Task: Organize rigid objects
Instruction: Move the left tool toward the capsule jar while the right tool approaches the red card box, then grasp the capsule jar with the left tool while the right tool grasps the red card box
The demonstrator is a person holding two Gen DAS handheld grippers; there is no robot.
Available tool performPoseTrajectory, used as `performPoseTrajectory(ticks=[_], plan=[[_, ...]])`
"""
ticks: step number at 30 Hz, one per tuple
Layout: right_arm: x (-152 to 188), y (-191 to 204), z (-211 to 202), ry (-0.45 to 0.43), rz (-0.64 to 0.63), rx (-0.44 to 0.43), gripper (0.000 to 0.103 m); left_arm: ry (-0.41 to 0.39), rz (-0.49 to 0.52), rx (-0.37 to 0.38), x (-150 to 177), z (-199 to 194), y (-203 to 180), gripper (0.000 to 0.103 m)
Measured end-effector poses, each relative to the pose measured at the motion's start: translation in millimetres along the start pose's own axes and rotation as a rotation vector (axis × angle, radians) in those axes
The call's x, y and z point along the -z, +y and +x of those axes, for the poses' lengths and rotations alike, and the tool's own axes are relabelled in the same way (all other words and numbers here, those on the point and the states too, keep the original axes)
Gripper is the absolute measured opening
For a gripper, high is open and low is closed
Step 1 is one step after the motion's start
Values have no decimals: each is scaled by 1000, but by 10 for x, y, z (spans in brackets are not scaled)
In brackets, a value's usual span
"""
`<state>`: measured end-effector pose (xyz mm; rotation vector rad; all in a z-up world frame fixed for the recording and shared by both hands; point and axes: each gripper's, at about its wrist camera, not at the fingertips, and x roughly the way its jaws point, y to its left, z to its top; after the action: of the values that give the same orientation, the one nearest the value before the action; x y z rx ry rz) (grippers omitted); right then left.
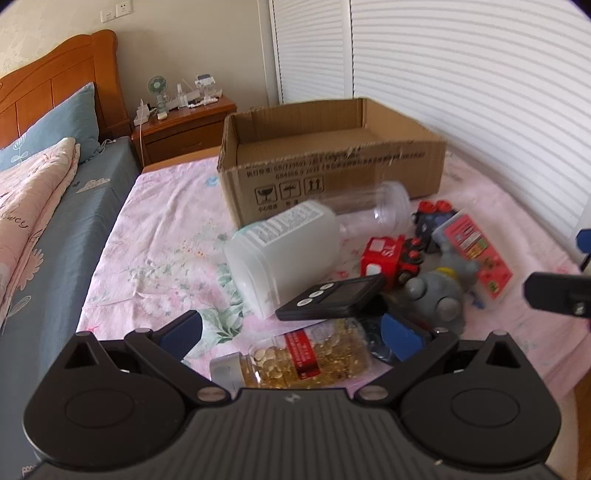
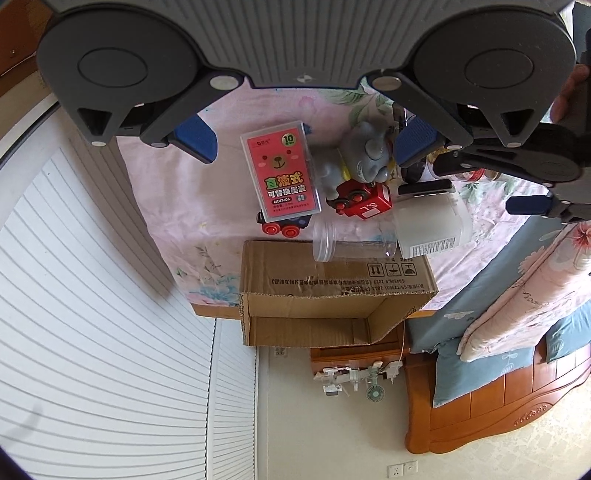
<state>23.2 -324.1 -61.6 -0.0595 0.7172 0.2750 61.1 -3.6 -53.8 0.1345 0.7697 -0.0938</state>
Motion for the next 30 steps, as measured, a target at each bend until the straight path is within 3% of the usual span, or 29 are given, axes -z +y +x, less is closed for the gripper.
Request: performPoseTrajectory(ticks=[7,15,21,30], plan=[[60,-68,136,28,-37,-11,103,26,-14,23,96,-16,126,102],[181,-156,286,89,-70,-2,103,54,-12,-4,264,-76,319,102],[291,-191,454,156,-97,-36,103,66,-66,51,331,15,444,102],[354,-216,589,195,-156,-50,103,94,-37,107,412,160,434,102]])
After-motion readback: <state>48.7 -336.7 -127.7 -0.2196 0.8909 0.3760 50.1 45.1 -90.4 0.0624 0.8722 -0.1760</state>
